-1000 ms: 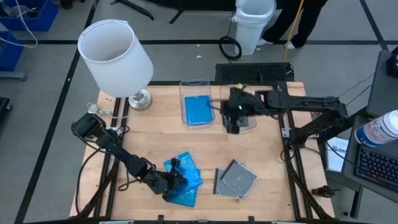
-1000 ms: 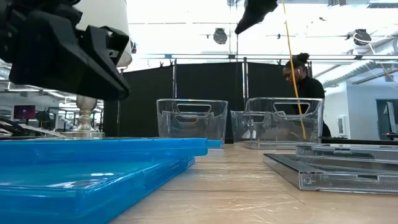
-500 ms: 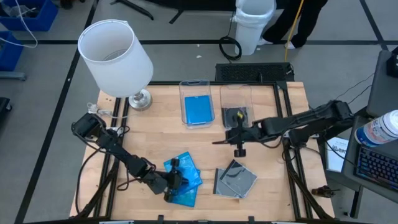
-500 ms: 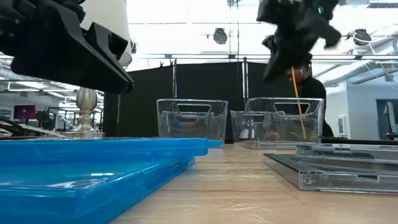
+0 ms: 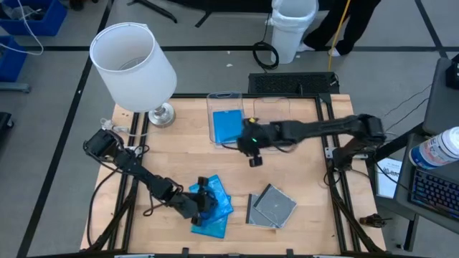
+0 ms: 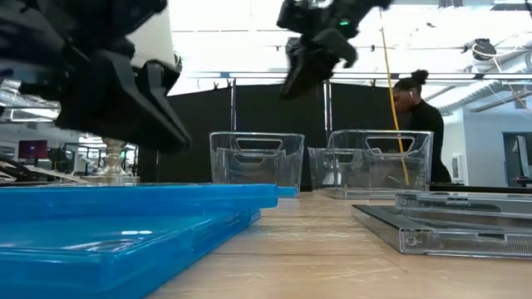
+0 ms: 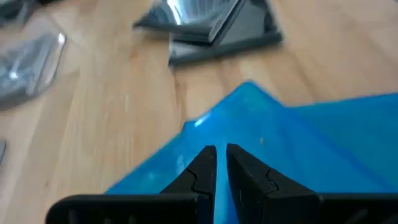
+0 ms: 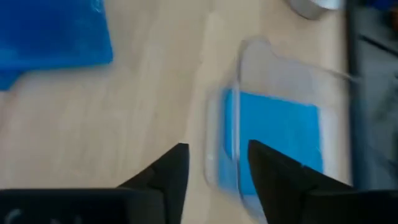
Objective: Pick & place jewel cases by type
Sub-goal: Adjust the left transparent bin, then put the right black CD case into the right transparent bin
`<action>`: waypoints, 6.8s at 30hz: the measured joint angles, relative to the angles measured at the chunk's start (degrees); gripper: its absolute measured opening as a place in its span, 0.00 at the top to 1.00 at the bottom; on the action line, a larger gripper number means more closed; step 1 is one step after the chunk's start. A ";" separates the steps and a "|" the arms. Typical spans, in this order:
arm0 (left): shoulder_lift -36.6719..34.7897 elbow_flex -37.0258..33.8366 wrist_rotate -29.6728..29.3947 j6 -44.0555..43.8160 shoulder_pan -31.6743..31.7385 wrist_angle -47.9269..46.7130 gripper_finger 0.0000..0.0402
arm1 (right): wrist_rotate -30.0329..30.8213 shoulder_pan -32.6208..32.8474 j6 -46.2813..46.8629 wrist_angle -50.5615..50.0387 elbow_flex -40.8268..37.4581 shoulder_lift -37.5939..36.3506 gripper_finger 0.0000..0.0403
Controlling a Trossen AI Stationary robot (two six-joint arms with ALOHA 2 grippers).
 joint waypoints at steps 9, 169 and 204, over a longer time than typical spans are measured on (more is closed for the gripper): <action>0.00 0.00 3.61 -1.79 -0.19 -5.10 0.88 | -2.26 -1.63 -9.76 -6.24 11.65 12.69 0.51; 27.80 48.43 18.23 22.74 9.05 -23.21 0.88 | 8.49 51.41 107.14 -15.92 -36.41 -34.48 0.71; 27.77 46.99 19.60 24.15 11.34 -27.97 0.88 | 4.76 51.06 123.62 44.99 -73.76 -36.34 0.64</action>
